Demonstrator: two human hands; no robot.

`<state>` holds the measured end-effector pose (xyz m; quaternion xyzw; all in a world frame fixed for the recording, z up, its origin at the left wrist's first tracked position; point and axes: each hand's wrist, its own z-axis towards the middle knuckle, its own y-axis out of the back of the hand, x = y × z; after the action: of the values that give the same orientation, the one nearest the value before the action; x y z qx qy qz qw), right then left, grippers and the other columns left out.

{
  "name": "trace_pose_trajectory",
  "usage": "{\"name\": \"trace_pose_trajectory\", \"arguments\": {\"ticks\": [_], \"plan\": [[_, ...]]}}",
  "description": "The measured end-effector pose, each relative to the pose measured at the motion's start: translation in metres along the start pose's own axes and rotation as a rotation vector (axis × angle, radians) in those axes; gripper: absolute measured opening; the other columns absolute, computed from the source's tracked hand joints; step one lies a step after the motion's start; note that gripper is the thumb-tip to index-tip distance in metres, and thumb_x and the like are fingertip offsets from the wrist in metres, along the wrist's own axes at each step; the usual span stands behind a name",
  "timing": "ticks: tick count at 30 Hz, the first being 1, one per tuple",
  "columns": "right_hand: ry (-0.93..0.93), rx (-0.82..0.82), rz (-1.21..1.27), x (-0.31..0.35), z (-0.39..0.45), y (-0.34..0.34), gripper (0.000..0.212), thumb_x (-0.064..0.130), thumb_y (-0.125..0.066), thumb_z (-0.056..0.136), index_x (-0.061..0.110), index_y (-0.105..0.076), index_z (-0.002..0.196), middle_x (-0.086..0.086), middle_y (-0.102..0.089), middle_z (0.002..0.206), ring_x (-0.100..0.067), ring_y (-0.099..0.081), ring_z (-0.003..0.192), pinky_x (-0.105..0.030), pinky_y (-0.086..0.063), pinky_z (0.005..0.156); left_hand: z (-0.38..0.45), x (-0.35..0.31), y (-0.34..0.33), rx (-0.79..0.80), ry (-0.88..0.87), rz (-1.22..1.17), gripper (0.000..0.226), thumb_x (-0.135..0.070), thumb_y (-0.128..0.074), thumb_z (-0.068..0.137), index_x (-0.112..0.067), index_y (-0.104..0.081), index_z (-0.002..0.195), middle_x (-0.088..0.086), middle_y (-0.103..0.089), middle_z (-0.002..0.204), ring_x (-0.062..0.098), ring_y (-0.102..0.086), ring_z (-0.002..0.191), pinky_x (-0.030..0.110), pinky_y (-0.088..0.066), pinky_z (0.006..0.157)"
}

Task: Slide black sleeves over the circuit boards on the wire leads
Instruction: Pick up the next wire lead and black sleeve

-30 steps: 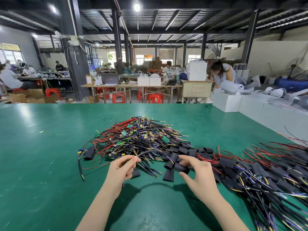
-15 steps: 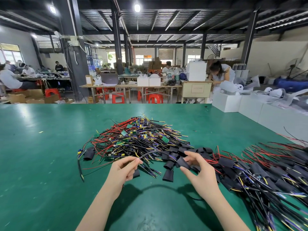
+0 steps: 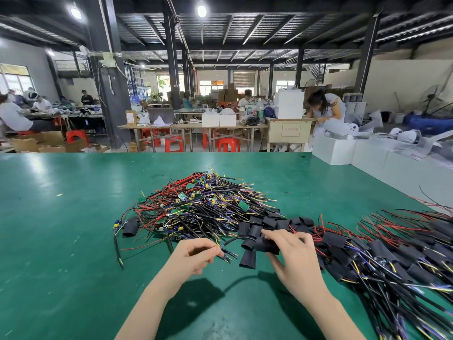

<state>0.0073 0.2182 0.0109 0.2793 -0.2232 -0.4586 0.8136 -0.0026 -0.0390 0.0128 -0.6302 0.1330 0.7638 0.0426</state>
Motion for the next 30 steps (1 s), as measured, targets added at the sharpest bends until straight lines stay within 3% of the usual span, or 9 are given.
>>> {"name": "trace_pose_trajectory", "arguments": {"ticks": [5, 9, 12, 14, 17, 19, 24, 30], "plan": [[-0.088, 0.045, 0.226, 0.004, 0.000, 0.004, 0.048, 0.017, -0.078, 0.075, 0.026, -0.060, 0.118, 0.018, -0.064, 0.103, -0.007, -0.060, 0.090, -0.028, -0.034, 0.085, -0.002, 0.000, -0.004, 0.064, 0.017, 0.079, 0.018, -0.031, -0.066, 0.086, -0.016, -0.075, 0.084, -0.005, -0.052, 0.063, 0.010, -0.030, 0.050, 0.017, -0.025, 0.047], [-0.044, 0.150, 0.367, 0.016, -0.004, 0.002, 0.052, 0.017, -0.074, 0.077, 0.026, -0.056, 0.125, 0.021, -0.062, 0.107, -0.001, -0.057, 0.095, -0.019, -0.038, 0.088, -0.001, 0.004, -0.012, 0.079, 0.010, 0.224, 0.017, -0.017, -0.066, 0.091, -0.022, -0.076, 0.079, -0.012, -0.057, 0.058, 0.001, -0.039, 0.049, 0.012, -0.028, 0.047], [0.001, 0.222, 0.397, 0.026, -0.005, -0.002, 0.051, 0.018, -0.071, 0.079, 0.026, -0.055, 0.127, 0.021, -0.061, 0.108, -0.003, -0.057, 0.094, -0.021, -0.041, 0.086, -0.003, 0.006, -0.020, 0.091, -0.039, 0.306, 0.013, -0.015, -0.068, 0.090, -0.020, -0.076, 0.080, -0.015, -0.060, 0.058, -0.003, -0.045, 0.051, 0.008, -0.032, 0.052], [0.015, 0.234, 0.376, 0.029, -0.004, -0.004, 0.049, 0.021, -0.069, 0.080, 0.028, -0.054, 0.127, 0.020, -0.061, 0.108, -0.006, -0.057, 0.092, -0.025, -0.044, 0.084, -0.003, 0.003, -0.020, 0.077, -0.043, 0.349, 0.010, -0.014, -0.071, 0.087, -0.024, -0.074, 0.089, -0.015, -0.067, 0.072, -0.003, -0.054, 0.061, 0.011, -0.039, 0.062], [-0.020, 0.206, 0.369, 0.025, -0.003, -0.003, 0.048, 0.020, -0.067, 0.081, 0.030, -0.053, 0.127, 0.022, -0.060, 0.109, -0.004, -0.056, 0.095, -0.026, -0.044, 0.084, -0.004, 0.000, -0.010, 0.169, -0.001, 0.262, 0.044, -0.009, -0.074, 0.082, -0.027, -0.060, 0.120, -0.005, -0.071, 0.108, 0.007, -0.065, 0.097, 0.016, -0.047, 0.086], [-0.046, 0.174, 0.374, 0.020, -0.004, -0.001, 0.049, 0.019, -0.068, 0.081, 0.032, -0.052, 0.126, 0.023, -0.059, 0.108, 0.000, -0.055, 0.098, -0.025, -0.043, 0.086, -0.005, 0.000, -0.004, 0.172, 0.020, 0.149, 0.050, -0.003, -0.072, 0.082, -0.023, -0.055, 0.124, 0.001, -0.070, 0.114, 0.014, -0.066, 0.102, 0.021, -0.049, 0.089], [-0.096, 0.138, 0.413, 0.016, -0.006, 0.000, 0.045, 0.020, -0.069, 0.083, 0.034, -0.053, 0.123, 0.021, -0.060, 0.107, -0.004, -0.058, 0.099, -0.029, -0.046, 0.088, -0.002, 0.007, 0.002, 0.035, 0.052, 0.176, 0.013, -0.010, -0.074, 0.083, -0.018, -0.072, 0.093, 0.006, -0.075, 0.092, 0.018, -0.069, 0.084, 0.033, -0.055, 0.084], [-0.019, 0.198, 0.346, 0.023, -0.004, -0.002, 0.040, 0.018, -0.070, 0.081, 0.028, -0.058, 0.118, 0.021, -0.061, 0.111, -0.005, -0.054, 0.095, -0.021, -0.039, 0.086, -0.001, 0.006, -0.005, -0.009, -0.011, 0.076, 0.011, -0.005, -0.071, 0.085, -0.010, -0.073, 0.095, 0.006, -0.072, 0.077, 0.015, -0.064, 0.068, 0.025, -0.054, 0.070]]}}
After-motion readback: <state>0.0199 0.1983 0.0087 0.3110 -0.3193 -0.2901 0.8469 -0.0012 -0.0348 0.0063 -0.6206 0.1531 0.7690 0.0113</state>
